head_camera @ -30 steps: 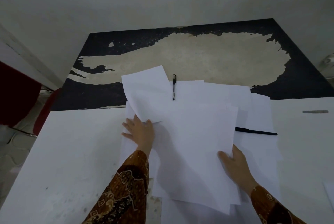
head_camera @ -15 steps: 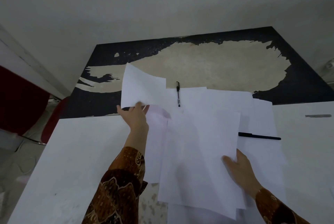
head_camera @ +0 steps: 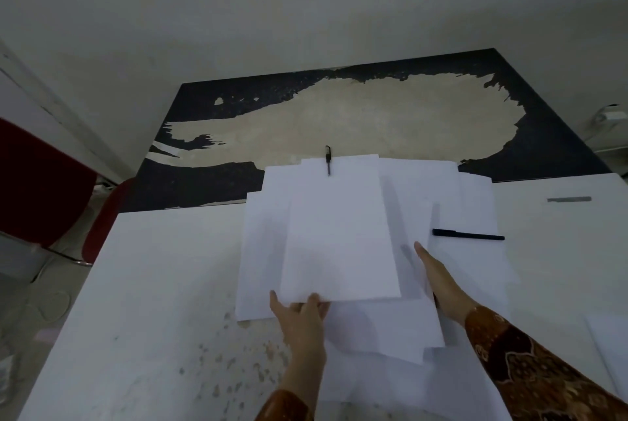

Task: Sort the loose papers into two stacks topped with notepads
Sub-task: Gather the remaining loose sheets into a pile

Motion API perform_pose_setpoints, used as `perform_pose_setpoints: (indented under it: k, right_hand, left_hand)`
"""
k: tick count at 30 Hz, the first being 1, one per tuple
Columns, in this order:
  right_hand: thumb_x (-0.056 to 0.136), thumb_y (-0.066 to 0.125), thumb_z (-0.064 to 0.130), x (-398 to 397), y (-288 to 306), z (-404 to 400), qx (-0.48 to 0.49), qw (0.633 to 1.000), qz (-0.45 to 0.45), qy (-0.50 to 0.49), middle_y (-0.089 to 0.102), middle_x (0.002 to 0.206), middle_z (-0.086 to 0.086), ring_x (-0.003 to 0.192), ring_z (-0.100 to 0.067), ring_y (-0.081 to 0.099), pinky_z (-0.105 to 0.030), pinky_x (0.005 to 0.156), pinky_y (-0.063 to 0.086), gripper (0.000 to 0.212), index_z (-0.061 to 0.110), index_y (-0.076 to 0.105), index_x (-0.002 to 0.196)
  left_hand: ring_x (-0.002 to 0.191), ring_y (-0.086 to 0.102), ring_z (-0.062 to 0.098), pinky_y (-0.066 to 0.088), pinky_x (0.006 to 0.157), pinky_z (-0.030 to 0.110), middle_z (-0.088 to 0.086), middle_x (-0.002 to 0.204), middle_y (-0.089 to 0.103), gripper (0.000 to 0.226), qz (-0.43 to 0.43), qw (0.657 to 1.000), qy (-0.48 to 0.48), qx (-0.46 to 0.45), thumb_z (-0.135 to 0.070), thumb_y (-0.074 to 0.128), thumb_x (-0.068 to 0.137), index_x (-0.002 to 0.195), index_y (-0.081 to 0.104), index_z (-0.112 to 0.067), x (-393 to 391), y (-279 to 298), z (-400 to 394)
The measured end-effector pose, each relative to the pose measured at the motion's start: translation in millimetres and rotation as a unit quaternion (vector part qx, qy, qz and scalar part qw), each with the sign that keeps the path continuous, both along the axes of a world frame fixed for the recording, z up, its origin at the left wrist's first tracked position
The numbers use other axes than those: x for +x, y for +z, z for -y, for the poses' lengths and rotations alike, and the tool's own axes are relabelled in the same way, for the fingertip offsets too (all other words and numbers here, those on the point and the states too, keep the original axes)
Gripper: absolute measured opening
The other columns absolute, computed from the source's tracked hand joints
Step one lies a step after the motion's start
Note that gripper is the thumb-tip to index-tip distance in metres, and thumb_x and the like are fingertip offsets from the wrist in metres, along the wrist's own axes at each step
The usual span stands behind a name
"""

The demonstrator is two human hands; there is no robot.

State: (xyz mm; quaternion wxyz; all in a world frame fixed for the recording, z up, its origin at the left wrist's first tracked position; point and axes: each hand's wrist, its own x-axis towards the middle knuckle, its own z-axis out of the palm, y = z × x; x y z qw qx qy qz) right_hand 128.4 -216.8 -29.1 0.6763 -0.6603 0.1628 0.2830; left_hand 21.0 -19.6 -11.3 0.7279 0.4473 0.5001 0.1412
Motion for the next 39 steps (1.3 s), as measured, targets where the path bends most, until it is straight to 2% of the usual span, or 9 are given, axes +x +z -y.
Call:
perform_pose_setpoints:
  k: [3,6,10,13,16,20,29,33,39]
  right_hand:
    - [0.081,0.058,0.062,-2.2,-2.4,3.0,0.021,1.0,-0.007,0.022,0.046,0.139,0.008,0.128,-0.019,0.047,-0.038,0.112,0.032,0.074,0.022,0.042,0.141]
    - [0.087,0.067,0.019,-9.7,-4.7,1.3,-0.05,0.996,0.049,0.049,0.06,0.128,-0.005,0.109,-0.019,0.06,-0.034,0.097,0.047,0.045,0.015,0.052,0.13]
    - [0.092,0.056,0.004,-21.1,4.5,6.9,-0.076,0.994,0.078,0.031,0.058,0.119,-0.001,0.103,-0.019,0.056,-0.03,0.093,0.042,0.039,0.018,0.05,0.128]
    - [0.092,0.053,0.001,-30.6,3.0,20.9,-0.1,0.991,0.087,0.021,0.059,0.117,-0.004,0.102,-0.02,0.055,-0.03,0.093,0.041,0.039,0.013,0.051,0.129]
    - [0.092,0.056,0.004,-38.0,-5.1,31.2,-0.116,0.99,0.077,0.029,0.058,0.118,-0.005,0.104,-0.021,0.055,-0.032,0.095,0.041,0.04,0.012,0.05,0.131]
    - [0.091,0.058,0.008,-43.6,-9.5,32.5,-0.113,0.991,0.069,0.013,0.061,0.122,-0.006,0.105,-0.022,0.058,-0.034,0.095,0.044,0.041,0.014,0.05,0.131]
    - [0.091,0.059,0.009,-42.3,-10.1,32.6,-0.125,0.989,0.076,0.015,0.058,0.115,-0.003,0.102,-0.021,0.055,-0.031,0.092,0.041,0.041,0.012,0.05,0.131]
    - [0.091,0.059,0.008,-42.8,-9.8,32.3,-0.13,0.988,0.076,0.016,0.059,0.115,-0.004,0.101,-0.021,0.056,-0.031,0.092,0.042,0.04,0.012,0.051,0.13]
    - [0.09,0.061,0.01,-42.0,-10.0,33.5,-0.13,0.988,0.079,0.018,0.06,0.115,-0.003,0.101,-0.02,0.057,-0.031,0.093,0.042,0.04,0.013,0.052,0.128]
  left_hand:
    - [0.078,0.06,0.018,0.058,0.066,0.03,0.006,0.095,0.058,0.082,-0.017,0.996,-0.073,0.055,0.006,0.057,0.088,0.149,0.014,-0.027,-26.0,-15.2,19.6]
    - [0.081,0.061,0.014,0.054,0.079,0.034,0.007,0.097,0.063,0.059,-0.067,0.964,-0.17,0.193,-0.013,0.063,0.089,0.14,0.037,-0.021,-44.1,-22.6,24.4]
    - [0.097,0.057,0.021,0.046,0.081,0.028,0.003,0.113,0.056,0.031,-0.091,0.907,-0.196,0.36,-0.026,0.061,0.09,0.12,0.054,-0.022,-41.9,-21.3,-3.4]
    - [0.119,0.047,0.032,0.038,0.102,0.041,0.013,0.134,0.047,0.053,-0.189,0.86,-0.196,0.431,-0.035,0.064,0.087,0.132,0.05,-0.012,-24.9,-24.0,-48.2]
    - [0.143,0.013,0.034,0.015,0.115,0.047,0.018,0.155,0.016,0.093,-0.317,0.807,-0.252,0.429,-0.058,0.059,0.082,0.149,0.02,-0.007,-10.0,-24.5,-86.4]
    - [0.145,-0.015,0.033,-0.005,0.117,0.049,0.019,0.158,-0.011,0.12,-0.376,0.743,-0.336,0.441,-0.079,0.047,0.074,0.15,-0.003,-0.001,-3.2,-33.2,-101.6]
    - [0.146,-0.001,0.034,-0.007,0.116,0.05,0.016,0.158,0.002,0.087,-0.343,0.731,-0.342,0.479,-0.062,0.048,0.086,0.149,0.02,-0.01,6.2,-37.0,-92.2]
    - [0.128,0.029,0.035,0.015,0.113,0.049,0.015,0.136,0.037,0.078,-0.349,0.752,-0.303,0.47,-0.065,0.056,0.079,0.131,0.043,-0.008,30.2,-25.8,-96.8]
    - [0.123,0.033,0.035,0.023,0.106,0.047,0.016,0.129,0.039,0.081,-0.378,0.73,-0.311,0.477,-0.065,0.059,0.076,0.127,0.044,-0.004,57.5,-19.2,-104.9]
